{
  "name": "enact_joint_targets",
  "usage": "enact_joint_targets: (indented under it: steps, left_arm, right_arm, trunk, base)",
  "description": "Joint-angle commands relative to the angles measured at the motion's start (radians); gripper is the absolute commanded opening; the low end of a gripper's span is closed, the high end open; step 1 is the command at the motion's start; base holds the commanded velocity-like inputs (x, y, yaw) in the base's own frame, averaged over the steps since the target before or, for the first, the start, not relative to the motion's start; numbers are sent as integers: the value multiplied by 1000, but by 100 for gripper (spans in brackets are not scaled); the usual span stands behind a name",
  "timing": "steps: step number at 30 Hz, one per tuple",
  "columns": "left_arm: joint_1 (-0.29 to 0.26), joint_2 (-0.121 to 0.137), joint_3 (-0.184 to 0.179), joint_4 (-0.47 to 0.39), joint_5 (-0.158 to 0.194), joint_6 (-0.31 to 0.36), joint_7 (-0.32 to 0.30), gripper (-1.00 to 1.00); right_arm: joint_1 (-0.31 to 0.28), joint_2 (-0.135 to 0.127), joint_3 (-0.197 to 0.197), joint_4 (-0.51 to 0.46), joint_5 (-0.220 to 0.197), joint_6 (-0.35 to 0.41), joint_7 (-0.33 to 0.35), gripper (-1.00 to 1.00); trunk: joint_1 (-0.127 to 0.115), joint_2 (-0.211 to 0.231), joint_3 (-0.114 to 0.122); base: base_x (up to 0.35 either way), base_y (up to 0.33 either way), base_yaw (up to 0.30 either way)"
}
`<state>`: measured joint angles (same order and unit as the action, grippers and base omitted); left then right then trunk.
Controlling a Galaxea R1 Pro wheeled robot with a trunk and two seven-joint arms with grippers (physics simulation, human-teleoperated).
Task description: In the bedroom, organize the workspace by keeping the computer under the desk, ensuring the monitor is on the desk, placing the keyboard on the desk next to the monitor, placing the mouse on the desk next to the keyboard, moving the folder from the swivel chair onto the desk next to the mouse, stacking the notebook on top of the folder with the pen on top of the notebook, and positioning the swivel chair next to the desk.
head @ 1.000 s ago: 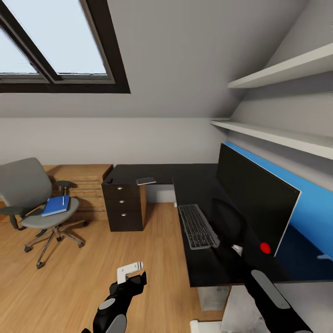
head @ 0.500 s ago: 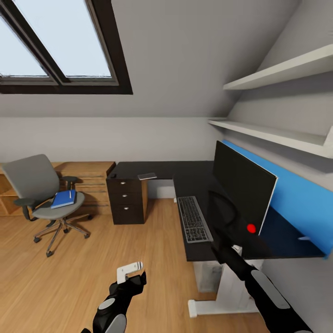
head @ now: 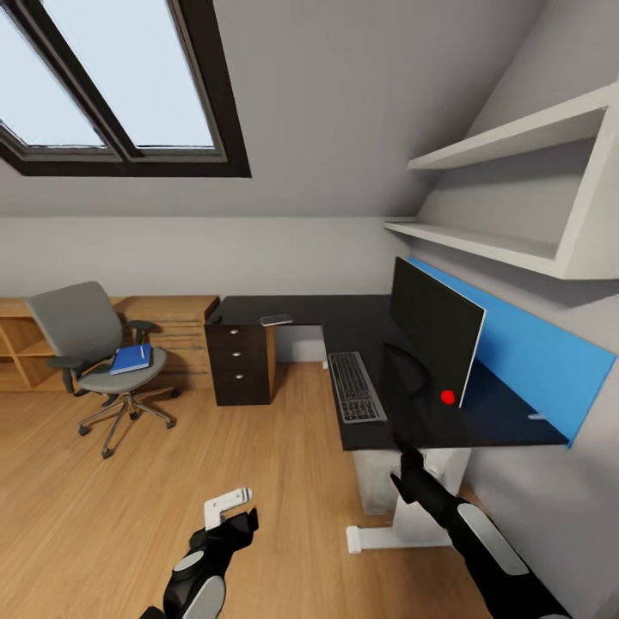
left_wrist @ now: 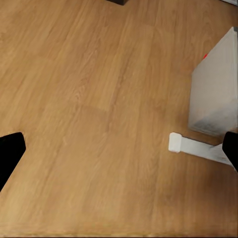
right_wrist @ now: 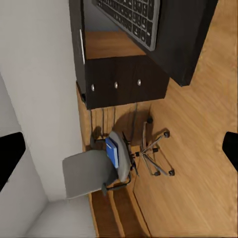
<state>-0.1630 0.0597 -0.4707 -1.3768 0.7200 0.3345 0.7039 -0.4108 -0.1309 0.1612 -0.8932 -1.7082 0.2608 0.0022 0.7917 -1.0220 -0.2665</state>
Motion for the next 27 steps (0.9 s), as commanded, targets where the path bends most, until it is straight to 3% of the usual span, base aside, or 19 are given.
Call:
enact_joint_targets:
  steps: [1,2,3,5,6,8,9,10,14,15,19,21,25,27]
  left_arm:
    - [-1,0,-2,5,5,3,8,100]
    - [-1,0,-1,12,5,3,7,100]
    - [-1,0,-2,28,4,2,7,100]
    - [-1,-1,-5,85,2,-1,7,100]
    - [-1,-1,-5,102,1,-2,7,100]
    - [-1,-3,-7,165,-1,-4,6,100]
    - [-1,-3,-7,178,-1,-5,6,100]
    - [-1,-4,-8,200,-1,-5,5,100]
    - [-1,-3,-9,288,-1,-7,2,100]
    - [-1,-3,-9,333,-1,-8,-12,100]
    - [-1,-2,-8,430,-4,-17,-86,100]
    - [-1,-2,-8,472,-4,-45,-126,100]
    - [-1,-2,-10,577,-6,-170,-192,100]
    - [-1,-4,-11,615,-7,-232,-210,100]
  right_arm:
    - [-1,5,5,1,8,-8,-6,100]
    - [-1,11,9,3,25,-16,-11,100]
    - [-1,22,16,12,73,-39,-18,100]
    - [0,35,37,68,221,-114,-24,100]
    - [0,37,42,87,267,-138,-25,100]
    - [-1,44,56,173,457,-247,-26,100]
    - [-1,47,58,195,502,-276,-26,100]
    - [0,58,60,242,589,-333,-26,100]
    - [0,110,60,455,791,-530,-28,100]
    - [0,121,61,540,826,-618,-28,100]
    - [0,131,63,646,854,-768,-28,100]
    - [0,135,63,670,857,-795,-28,100]
    - [0,170,69,734,871,-819,-25,100]
    - [0,183,108,766,923,-824,-23,100]
  trunk:
    - [-1,-1,-1]
    - [-1,-1,-1]
    - [-1,-1,-1]
    - [-1,-1,-1]
    - [-1,-1,-1]
    - [-1,-1,-1]
    - [-1,-1,-1]
    - [-1,-1,-1]
    - [-1,-1,-1]
    - [-1,-1,-1]
    - [-1,-1,-1]
    - [-1,-1,-1]
    - [-1,-1,-1]
    - [-1,-1,-1]
  base:
    - [-335,0,0]
    - [-335,0,0]
    - [-335,6,0]
    - [-319,80,0]
    - [-288,140,0]
    - [-159,224,0]
    - [-49,258,0]
    - [50,265,0]
    - [154,264,0]
    - [226,259,0]
    - [240,256,0]
    - [250,252,0]
    - [255,248,0]
    - [260,242,0]
